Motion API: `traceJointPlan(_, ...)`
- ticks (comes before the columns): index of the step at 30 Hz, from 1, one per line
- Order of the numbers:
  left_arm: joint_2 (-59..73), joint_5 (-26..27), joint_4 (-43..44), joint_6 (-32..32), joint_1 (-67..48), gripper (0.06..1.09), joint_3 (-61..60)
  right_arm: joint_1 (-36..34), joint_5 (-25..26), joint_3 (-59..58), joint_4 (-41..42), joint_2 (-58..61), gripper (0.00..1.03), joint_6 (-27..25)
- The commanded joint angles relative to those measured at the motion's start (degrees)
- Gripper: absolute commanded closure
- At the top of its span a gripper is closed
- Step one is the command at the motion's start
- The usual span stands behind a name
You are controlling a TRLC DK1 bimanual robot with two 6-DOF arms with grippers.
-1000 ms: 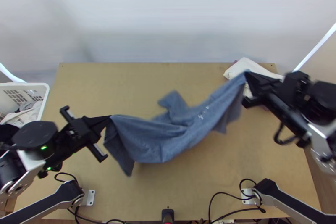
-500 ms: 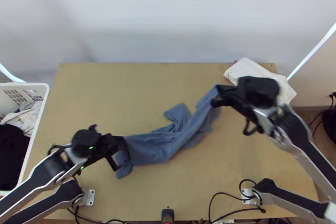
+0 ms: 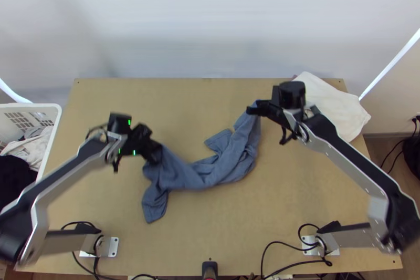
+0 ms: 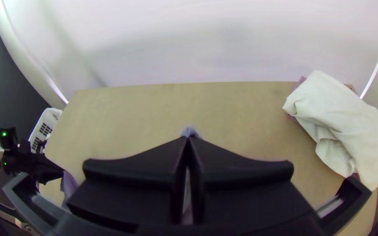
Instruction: Fold the t-shirt
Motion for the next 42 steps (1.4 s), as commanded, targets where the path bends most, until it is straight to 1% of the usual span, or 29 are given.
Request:
traceJointPlan(1, 7.99, 2.56, 0.01, 0.54, 4.24, 1.05, 6.71, -1.94, -0.14, 4.76, 1.92, 4.41, 1.00, 2.01)
traceJointPlan(3, 11.33, 3.70, -0.07, -1.66, 5.91, 1.05, 10.49, -3.08, -0.22, 7.13, 2.01, 7.39, 1.00, 3.50)
traceJointPlan(6, 15.64, 4.23, -0.78, -5.70, 7.58, 1.05, 15.58, -5.28, -0.14, 11.26, 1.48, 12.32, 1.00, 7.28)
traceJointPlan(7, 16.87, 4.40, -1.66, -6.67, 7.84, 1.01, 17.08, -5.63, -0.14, 12.23, 1.40, 13.55, 1.00, 8.25)
traceJointPlan(8, 17.39, 4.93, -3.77, -6.84, 7.93, 0.87, 18.40, -6.07, -0.14, 13.02, 1.13, 14.60, 1.00, 8.60)
traceJointPlan(9, 17.39, 5.11, -5.26, -6.93, 7.84, 0.66, 18.92, -6.16, -0.14, 13.64, 0.87, 15.39, 1.00, 8.95)
traceJointPlan(10, 16.60, 5.11, -5.52, -7.02, 7.75, 0.49, 18.75, -6.16, -0.14, 13.99, 0.78, 15.74, 1.00, 9.30)
traceJointPlan(11, 15.72, 5.11, -5.61, -7.81, 7.66, 0.38, 18.75, -6.16, -0.14, 14.25, 0.69, 15.92, 1.00, 9.48)
traceJointPlan(12, 14.41, 5.11, -6.23, -8.16, 7.58, 0.31, 18.66, -6.07, -0.14, 14.34, 0.69, 15.92, 1.00, 9.48)
traceJointPlan(13, 13.00, 5.11, -6.58, -8.51, 7.58, 0.27, 18.57, -5.90, -0.14, 14.34, 0.69, 15.92, 1.00, 9.48)
traceJointPlan(14, 11.51, 5.19, -6.75, -9.21, 7.58, 0.23, 18.48, -5.81, -0.14, 14.25, 0.69, 15.92, 1.00, 9.48)
traceJointPlan(15, 9.84, 5.99, -7.98, -9.48, 7.66, 0.22, 18.57, -5.72, -0.14, 14.16, 0.61, 15.92, 1.00, 9.48)
traceJointPlan(17, 7.29, 6.69, -10.97, -9.65, 7.93, 0.22, 19.10, -5.63, -0.14, 13.99, 0.43, 15.74, 1.00, 9.30)
traceJointPlan(21, 3.95, 8.45, -21.34, -9.04, 9.16, 0.20, 21.56, -5.54, -0.14, 13.72, 0.34, 15.48, 1.00, 9.13)
traceJointPlan(23, 1.75, 8.45, -25.56, -7.11, 9.77, 0.20, 21.21, -5.37, -0.14, 13.81, 0.25, 15.30, 1.00, 9.13)
traceJointPlan(28, -4.14, 8.36, -40.68, -0.34, 11.00, 0.21, 20.24, -5.02, -0.14, 13.81, 0.08, 15.13, 1.00, 9.13)
traceJointPlan(29, -5.11, 8.27, -42.35, 0.01, 11.18, 0.21, 19.45, -4.93, -0.14, 13.72, 0.08, 15.04, 1.00, 9.13)
traceJointPlan(30, -6.51, 8.09, -43.32, 0.89, 11.18, 0.25, 18.05, -4.84, -0.14, 13.72, 0.08, 15.04, 1.00, 9.13)
traceJointPlan(32, -9.06, 7.48, -43.14, 0.54, 11.18, 0.42, 15.14, -4.66, -0.14, 13.55, 0.08, 14.86, 1.00, 9.22)
traceJointPlan(33, -10.12, 7.39, -43.14, -0.07, 10.83, 0.46, 14.18, -4.58, -0.14, 13.46, 0.08, 14.78, 1.00, 9.30)
traceJointPlan(38, -14.07, 6.95, -42.70, -4.20, 6.52, 0.46, 8.38, -4.05, -0.14, 12.76, 0.08, 14.34, 1.00, 9.48)
traceJointPlan(42, -14.77, 3.96, -39.01, -7.19, 2.30, 0.46, 4.33, -3.96, -0.14, 12.14, 0.17, 13.81, 1.00, 9.39)
